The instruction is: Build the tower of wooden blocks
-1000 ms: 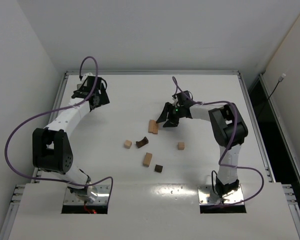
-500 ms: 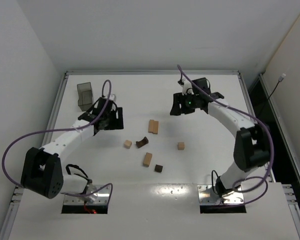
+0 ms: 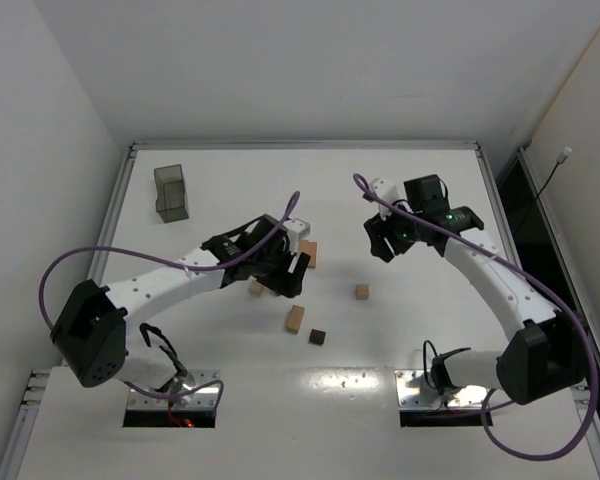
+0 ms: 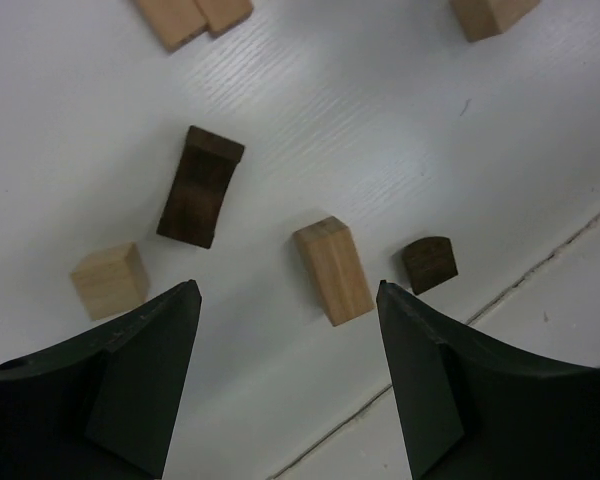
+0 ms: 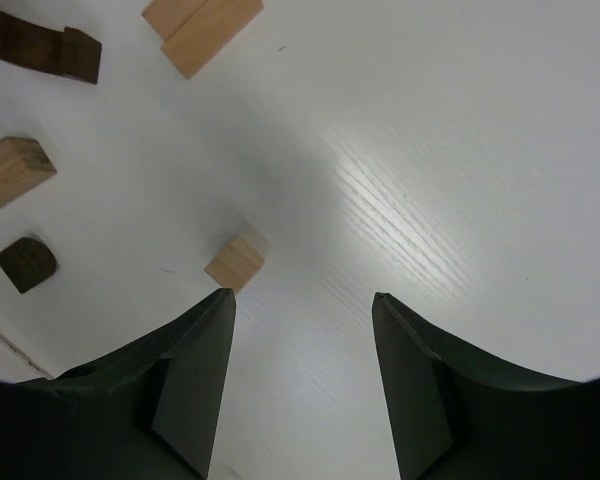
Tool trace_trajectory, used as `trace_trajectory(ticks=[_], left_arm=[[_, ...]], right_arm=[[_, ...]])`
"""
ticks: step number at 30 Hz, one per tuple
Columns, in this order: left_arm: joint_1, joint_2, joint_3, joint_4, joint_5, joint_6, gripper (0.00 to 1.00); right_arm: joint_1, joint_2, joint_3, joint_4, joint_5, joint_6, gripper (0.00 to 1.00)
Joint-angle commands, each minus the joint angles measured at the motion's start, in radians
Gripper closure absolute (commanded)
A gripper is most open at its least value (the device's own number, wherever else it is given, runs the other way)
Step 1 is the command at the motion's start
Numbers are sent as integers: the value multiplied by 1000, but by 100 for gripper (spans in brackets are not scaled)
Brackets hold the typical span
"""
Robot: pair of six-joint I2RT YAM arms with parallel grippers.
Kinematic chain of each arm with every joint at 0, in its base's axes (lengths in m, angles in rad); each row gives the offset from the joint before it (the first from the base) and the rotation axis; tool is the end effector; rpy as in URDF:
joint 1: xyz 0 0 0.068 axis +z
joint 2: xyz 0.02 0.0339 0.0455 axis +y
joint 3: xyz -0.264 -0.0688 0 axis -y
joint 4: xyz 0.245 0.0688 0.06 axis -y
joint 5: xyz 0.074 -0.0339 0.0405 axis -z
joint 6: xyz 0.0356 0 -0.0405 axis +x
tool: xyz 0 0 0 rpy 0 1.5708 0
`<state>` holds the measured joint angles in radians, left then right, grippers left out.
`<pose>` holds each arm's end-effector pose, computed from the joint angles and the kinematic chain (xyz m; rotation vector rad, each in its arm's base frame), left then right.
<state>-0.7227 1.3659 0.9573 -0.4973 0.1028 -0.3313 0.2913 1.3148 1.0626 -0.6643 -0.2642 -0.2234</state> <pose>0.2094 -0.1896 0.2436 0.5425 2.5029 -0.5585 0.2572 0.0868 0.2799 -0.7377 2.3645 0.3571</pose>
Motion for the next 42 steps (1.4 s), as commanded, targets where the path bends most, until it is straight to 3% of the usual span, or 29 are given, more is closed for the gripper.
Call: trace_trajectory(ticks=[1,8,12,15,21,23,28,34,42], left_arm=[[-46,38,63,-37,-66,-40,32],[-46,16,63,-47,-321,-71,33],[-37,-10,54,-58,-474,-91,30],[-26,-10,25,-58,-495,-100,29],[25,1,-9,-69,-471,-84,29],[48,22,-20,-69,-459,-84,34],[69,61,-29,-80,-408,-84,36],[92,107,-29,-89,-307,-75,49],[92,150,-38,-89,-285,-75,49]], right_arm=[[-1,-61,-24,-23,45,-36,46],[60,-131,-156,-3,66,-120,45],[112,-62,-176,-17,124,-148,45],[144,26,-153,-60,134,-136,45],[174,96,-128,-58,186,-18,45],[174,124,-102,-58,197,7,45],[164,187,-61,-67,177,106,45],[164,207,-38,-67,158,150,45],[155,216,-29,-87,149,160,45]])
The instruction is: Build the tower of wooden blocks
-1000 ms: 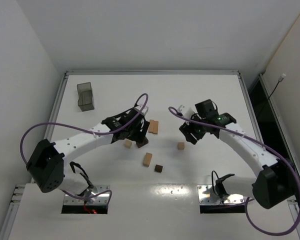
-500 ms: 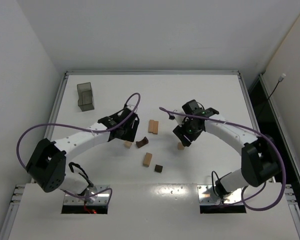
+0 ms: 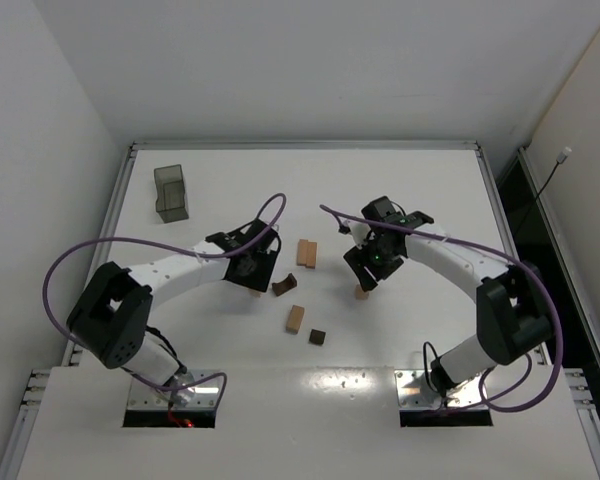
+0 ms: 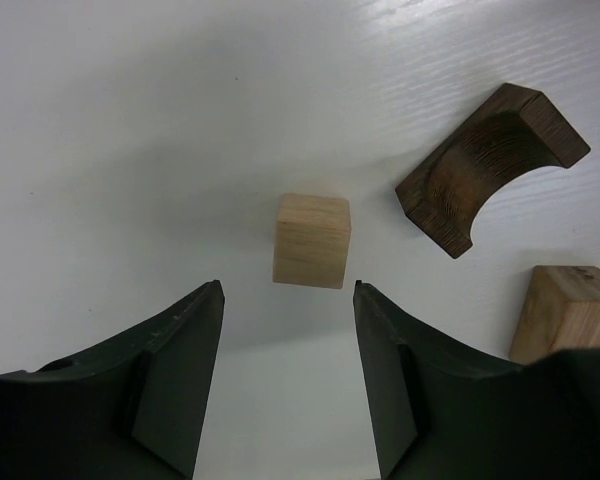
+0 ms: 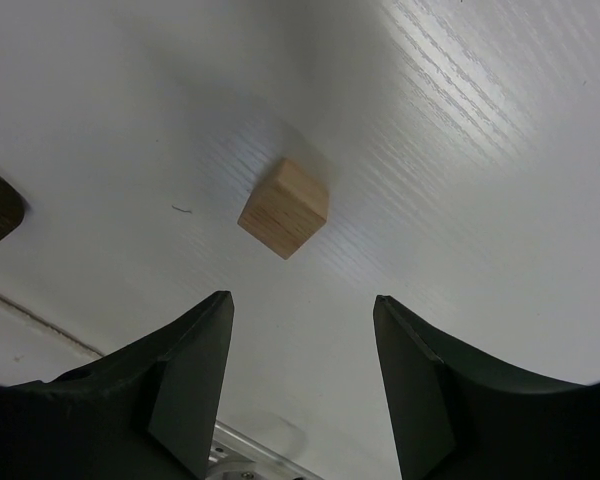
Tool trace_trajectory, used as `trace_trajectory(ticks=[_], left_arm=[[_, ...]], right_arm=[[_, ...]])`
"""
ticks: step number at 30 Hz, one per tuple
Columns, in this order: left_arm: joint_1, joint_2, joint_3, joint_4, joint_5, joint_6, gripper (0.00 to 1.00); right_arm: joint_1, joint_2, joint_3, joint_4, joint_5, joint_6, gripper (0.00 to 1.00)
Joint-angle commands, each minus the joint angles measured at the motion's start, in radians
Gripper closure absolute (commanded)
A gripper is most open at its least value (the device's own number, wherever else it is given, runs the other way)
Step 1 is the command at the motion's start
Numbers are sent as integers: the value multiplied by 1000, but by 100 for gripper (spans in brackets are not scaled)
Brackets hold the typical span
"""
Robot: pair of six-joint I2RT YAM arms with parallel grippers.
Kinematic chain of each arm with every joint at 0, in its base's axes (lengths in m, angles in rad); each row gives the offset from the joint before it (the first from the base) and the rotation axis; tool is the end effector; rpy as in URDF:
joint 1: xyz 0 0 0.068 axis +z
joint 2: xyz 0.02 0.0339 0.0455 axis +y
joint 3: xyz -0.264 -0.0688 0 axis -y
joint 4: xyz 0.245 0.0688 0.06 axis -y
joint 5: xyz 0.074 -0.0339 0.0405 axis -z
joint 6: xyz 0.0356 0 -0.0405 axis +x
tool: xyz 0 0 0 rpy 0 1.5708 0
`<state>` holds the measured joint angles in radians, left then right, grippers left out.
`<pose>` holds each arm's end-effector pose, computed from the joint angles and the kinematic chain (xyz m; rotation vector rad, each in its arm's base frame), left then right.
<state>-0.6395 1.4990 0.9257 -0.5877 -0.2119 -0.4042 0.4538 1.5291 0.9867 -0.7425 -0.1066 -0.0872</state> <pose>0.2314 -0.1628 0.1945 0.2560 2.6712 -0.0306 0.2506 0.1264 0.1972 -0.7885 2.7611 0.2260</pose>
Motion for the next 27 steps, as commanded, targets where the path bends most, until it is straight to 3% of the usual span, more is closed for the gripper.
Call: trace_trajectory(ticks=[1,27], left_arm=[[9,30,-7,2,29,-2,49],[49,138,56,29,135,8,58]], right_arm=[[-7,2,56,-9,-8,24,45],[-56,49,56,-9,-47,43,45]])
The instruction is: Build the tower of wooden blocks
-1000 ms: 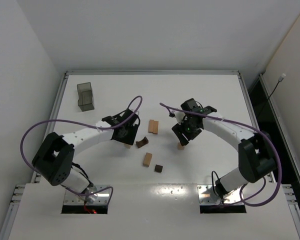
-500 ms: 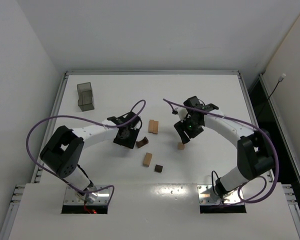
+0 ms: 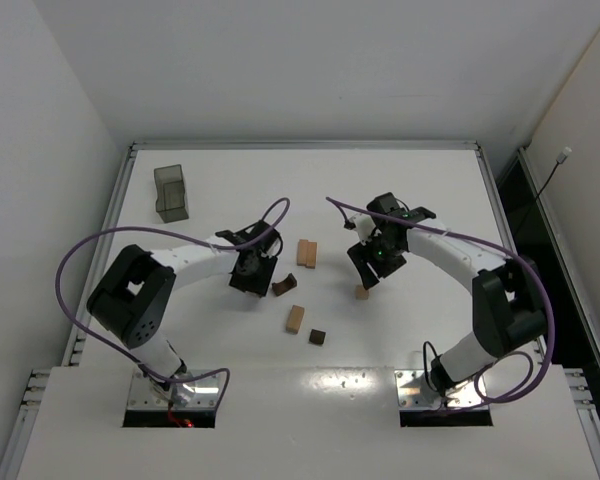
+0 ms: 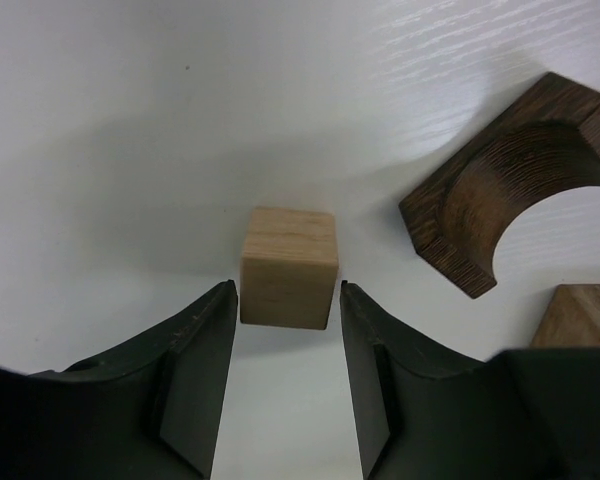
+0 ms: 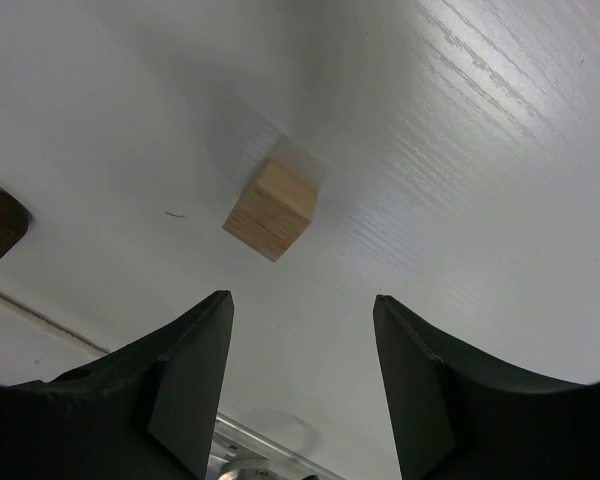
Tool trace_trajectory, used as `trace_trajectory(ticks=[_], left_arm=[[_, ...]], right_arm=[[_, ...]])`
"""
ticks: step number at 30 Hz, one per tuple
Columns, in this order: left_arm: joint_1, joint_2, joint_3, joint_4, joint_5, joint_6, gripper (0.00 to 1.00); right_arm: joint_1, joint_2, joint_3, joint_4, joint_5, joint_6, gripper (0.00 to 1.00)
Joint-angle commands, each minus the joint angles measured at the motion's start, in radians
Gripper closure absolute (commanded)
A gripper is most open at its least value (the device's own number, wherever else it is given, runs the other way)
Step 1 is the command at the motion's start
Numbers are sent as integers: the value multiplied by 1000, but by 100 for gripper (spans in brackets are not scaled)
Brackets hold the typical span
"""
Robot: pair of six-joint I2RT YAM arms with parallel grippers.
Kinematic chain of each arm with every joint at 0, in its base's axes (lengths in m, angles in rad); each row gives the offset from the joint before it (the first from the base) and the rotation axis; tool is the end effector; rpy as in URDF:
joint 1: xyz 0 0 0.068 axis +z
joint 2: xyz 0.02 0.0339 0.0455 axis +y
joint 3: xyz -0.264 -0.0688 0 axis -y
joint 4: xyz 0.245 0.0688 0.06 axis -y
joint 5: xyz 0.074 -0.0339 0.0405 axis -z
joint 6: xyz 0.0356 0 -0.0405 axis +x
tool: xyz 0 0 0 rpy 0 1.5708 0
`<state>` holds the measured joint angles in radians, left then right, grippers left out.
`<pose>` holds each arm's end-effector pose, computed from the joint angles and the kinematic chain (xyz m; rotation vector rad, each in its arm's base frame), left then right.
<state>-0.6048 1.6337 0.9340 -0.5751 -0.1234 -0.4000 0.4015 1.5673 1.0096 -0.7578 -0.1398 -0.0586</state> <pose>0.2448 -0.1639 0.1605 0.2627 2.8109 -0.0498 0.2616 0.1165 0.1930 -0.6872 2.8200 0.2638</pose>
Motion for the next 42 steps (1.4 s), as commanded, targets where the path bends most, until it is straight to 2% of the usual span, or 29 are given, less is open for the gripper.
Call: trace_trajectory(ticks=[1,7,10,11,12,14,23,27,29,35,42], left_arm=[[14,14,48,17,47,4,58],[14,14,57,17,48,13,64],[14,14,57,26,33,13,76],[14,3,57,26,22,13,88],[14,3,57,26,8,13,93],[14,-9,75,17,-18,13,100],[94,-147,86,8,-140,13,100],[167,-178,138,-3,-188,13,100],[191,-178,157,-3,-188,13,100],[220,-218,157,6,-200,13,100],[229,-230,135,15,-200,13,100]], right_arm=[[-4,11,34,6,-14,14,45],[-4,11,24,15,-14,14,45],[-4,11,24,15,-14,14,45],[-4,11,24,15,-14,14,45],[-4,11,24,26,-14,14,45],[5,11,15,26,-14,14,45],[56,34,-6,47,-31,62,43],[108,34,-29,67,32,115,43],[117,43,-29,78,109,196,47],[155,143,40,49,308,322,47],[155,253,107,21,279,365,47]])
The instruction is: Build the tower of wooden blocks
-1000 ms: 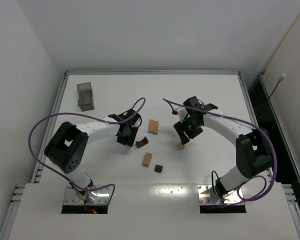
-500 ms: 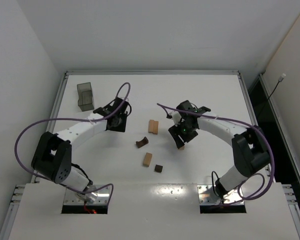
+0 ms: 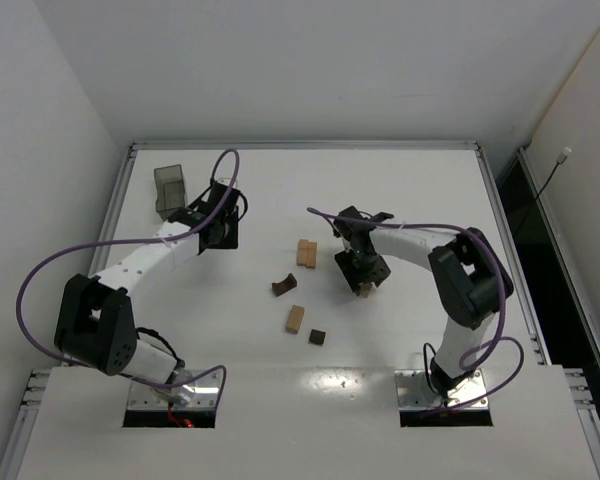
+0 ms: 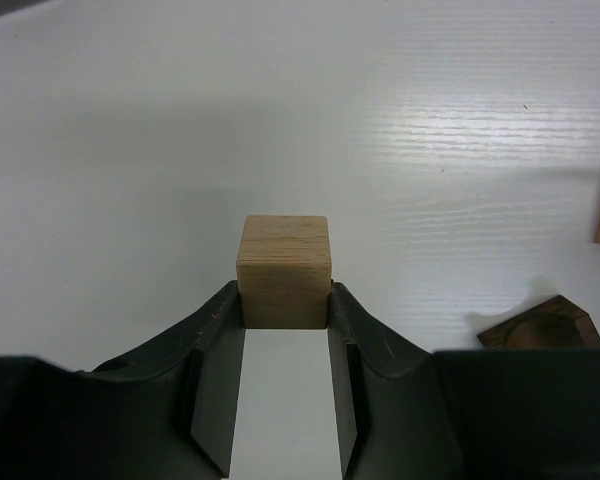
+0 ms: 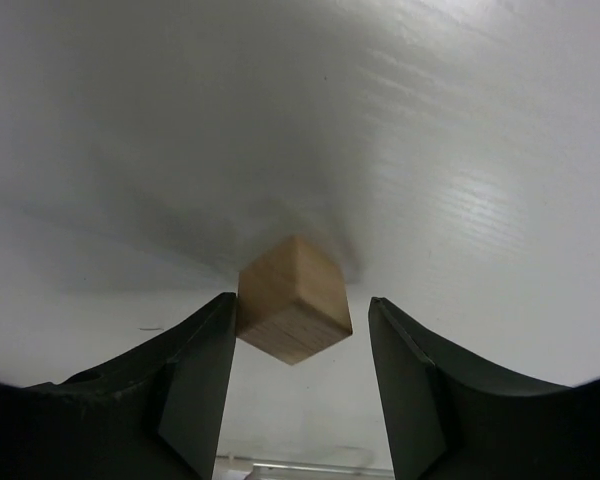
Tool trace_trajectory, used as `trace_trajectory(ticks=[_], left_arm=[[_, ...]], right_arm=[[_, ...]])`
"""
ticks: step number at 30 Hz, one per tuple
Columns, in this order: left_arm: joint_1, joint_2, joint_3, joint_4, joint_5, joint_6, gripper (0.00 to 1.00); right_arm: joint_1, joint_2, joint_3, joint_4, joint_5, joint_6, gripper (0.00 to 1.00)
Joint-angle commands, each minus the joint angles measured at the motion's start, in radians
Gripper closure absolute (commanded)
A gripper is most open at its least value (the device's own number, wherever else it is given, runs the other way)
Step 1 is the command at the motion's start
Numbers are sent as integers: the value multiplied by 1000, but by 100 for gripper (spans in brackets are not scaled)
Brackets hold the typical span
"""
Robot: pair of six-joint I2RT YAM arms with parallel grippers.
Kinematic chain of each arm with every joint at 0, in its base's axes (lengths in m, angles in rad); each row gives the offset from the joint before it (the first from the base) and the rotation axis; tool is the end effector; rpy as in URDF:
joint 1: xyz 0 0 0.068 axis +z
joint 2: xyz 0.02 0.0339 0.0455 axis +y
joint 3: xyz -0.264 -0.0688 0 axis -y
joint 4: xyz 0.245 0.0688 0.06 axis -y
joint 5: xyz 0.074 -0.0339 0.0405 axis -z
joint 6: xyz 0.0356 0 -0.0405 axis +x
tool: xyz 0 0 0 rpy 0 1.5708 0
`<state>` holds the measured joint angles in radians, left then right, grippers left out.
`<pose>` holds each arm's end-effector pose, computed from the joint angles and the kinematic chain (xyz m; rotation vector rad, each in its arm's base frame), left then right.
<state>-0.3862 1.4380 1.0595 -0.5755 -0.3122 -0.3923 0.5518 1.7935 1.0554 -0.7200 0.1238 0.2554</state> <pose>0.2795 -0.1018 0.2524 -0.1307 2.4571 0.0607 0.2682 0.1599 0.1419 -0.4308 2.9565 -0.1041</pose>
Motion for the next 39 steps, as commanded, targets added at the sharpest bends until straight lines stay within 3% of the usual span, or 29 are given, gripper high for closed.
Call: trace_trajectory(ticks=[1,4,7,11,14,24,34,39], left_arm=[[10,-43,10,16,-11,6,100],[20,-44,0,16,-11,6,100],[20,-44,0,16,-11,6,100],[29,-44,-9,25,-11,15,100],[29,-53,-19,25,-2,15,100],[29,-90,-39,34,-2,15,100],[59,-119,-39,34,-93,6,100],[96,-140,-50,34,-93,6,100]], right_arm=[[5,27,75,-16,7,51,49],[5,67,97,-27,-3,51,52],[5,78,97,-36,-13,51,62],[-4,78,97,-36,-13,51,89],[-4,58,97,-36,-1,41,100],[-27,-77,153,-24,23,44,100],[-24,277,650,-219,-15,209,100],[6,352,767,-251,-69,295,100]])
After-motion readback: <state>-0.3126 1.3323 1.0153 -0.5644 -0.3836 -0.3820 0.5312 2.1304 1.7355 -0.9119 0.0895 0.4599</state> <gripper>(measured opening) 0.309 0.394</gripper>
